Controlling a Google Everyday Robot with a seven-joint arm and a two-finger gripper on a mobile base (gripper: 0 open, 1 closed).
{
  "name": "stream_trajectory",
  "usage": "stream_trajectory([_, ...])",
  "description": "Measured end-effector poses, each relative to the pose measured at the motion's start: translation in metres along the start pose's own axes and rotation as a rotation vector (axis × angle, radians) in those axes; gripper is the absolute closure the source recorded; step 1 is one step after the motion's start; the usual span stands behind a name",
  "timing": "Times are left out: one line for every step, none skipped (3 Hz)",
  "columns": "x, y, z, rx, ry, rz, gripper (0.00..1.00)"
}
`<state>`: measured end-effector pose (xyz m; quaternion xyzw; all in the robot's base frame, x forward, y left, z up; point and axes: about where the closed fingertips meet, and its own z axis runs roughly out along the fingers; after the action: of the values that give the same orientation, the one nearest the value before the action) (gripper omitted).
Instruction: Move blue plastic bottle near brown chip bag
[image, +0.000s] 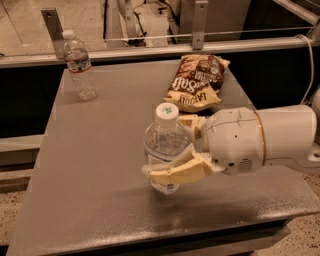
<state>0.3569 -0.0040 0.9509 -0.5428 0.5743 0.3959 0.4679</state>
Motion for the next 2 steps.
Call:
stream_trajectory([0.013,-0.038,-0.02,0.065,0.0,-0.023,1.0])
stream_trajectory([0.035,-0.087,-0.056,0.142,0.004,-0.011,1.0])
